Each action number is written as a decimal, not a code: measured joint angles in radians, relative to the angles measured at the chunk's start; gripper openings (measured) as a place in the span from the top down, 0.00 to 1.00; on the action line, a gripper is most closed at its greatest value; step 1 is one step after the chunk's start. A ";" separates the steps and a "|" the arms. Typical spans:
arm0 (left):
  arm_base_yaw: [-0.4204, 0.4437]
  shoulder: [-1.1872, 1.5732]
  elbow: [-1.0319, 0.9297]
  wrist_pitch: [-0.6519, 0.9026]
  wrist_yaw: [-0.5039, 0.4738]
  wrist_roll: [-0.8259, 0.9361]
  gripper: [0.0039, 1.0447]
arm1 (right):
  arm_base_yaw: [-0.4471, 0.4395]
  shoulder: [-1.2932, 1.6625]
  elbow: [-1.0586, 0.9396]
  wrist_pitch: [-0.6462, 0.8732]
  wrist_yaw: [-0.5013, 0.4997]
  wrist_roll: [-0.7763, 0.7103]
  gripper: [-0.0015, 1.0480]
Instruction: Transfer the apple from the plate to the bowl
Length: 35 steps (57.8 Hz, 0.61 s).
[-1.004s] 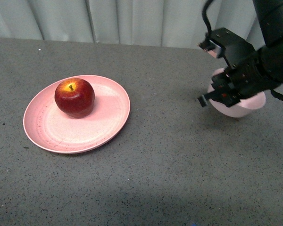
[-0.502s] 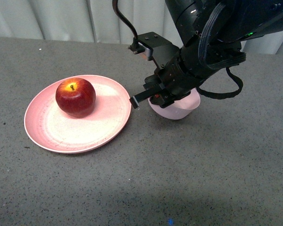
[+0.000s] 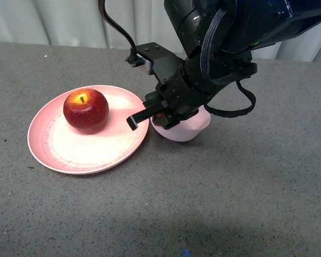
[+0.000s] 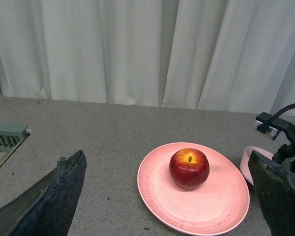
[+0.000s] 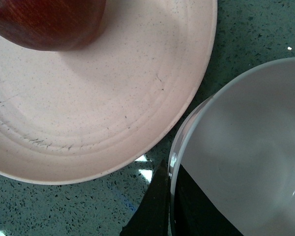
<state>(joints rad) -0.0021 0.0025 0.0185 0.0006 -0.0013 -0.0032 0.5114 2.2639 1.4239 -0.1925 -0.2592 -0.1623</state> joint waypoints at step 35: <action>0.000 0.000 0.000 0.000 0.000 0.000 0.06 | -0.016 -0.043 -0.097 0.219 0.018 0.075 0.31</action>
<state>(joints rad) -0.0021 0.0025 0.0185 0.0006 -0.0013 -0.0032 0.4950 2.2204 1.3266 0.0269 -0.2417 -0.0872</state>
